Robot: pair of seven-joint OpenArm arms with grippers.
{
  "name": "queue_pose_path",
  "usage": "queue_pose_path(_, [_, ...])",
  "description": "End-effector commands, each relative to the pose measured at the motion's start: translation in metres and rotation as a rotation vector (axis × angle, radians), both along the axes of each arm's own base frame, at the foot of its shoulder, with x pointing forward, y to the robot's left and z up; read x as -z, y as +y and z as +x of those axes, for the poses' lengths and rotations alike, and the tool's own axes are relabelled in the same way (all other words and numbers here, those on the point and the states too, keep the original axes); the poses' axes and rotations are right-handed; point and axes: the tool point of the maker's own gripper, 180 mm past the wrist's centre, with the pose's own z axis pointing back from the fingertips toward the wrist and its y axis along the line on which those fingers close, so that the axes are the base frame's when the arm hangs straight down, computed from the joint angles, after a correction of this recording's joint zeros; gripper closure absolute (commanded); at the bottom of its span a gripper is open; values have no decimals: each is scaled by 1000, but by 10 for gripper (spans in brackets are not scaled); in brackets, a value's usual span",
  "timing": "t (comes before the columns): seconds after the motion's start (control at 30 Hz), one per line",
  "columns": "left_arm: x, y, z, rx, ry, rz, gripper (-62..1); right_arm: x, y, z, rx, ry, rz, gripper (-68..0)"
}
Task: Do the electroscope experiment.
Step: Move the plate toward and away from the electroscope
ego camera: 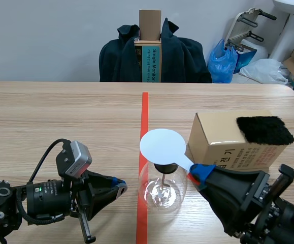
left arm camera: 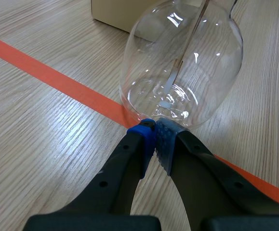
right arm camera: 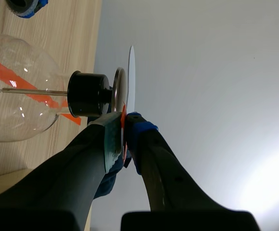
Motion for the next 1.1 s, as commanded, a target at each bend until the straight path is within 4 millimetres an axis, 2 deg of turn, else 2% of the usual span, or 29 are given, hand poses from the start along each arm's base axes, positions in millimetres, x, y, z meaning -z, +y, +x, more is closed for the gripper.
queue_pose_path(0.0, [-13,-5,6,-6,-27,-41,-21,-8,-7,9,42,-34,4,-9])
queue_pose_path(0.17, [-13,-5,6,-6,-27,-41,-21,-10,-20,24,149,-39,10,-9])
queue_pose_path(0.4, [-13,-5,6,-6,-26,-41,-21,-18,-56,52,403,-45,67,-9])
queue_pose_path(0.57, [-12,-5,6,-6,-26,-40,-21,-18,-76,62,527,-42,73,-9])
queue_pose_path(0.8, [-12,-5,6,-6,-26,-40,-21,-2,-90,74,607,51,47,-9])
queue_pose_path(1.07, [-12,-5,6,-5,-26,-40,-21,14,-95,91,626,118,27,-9])
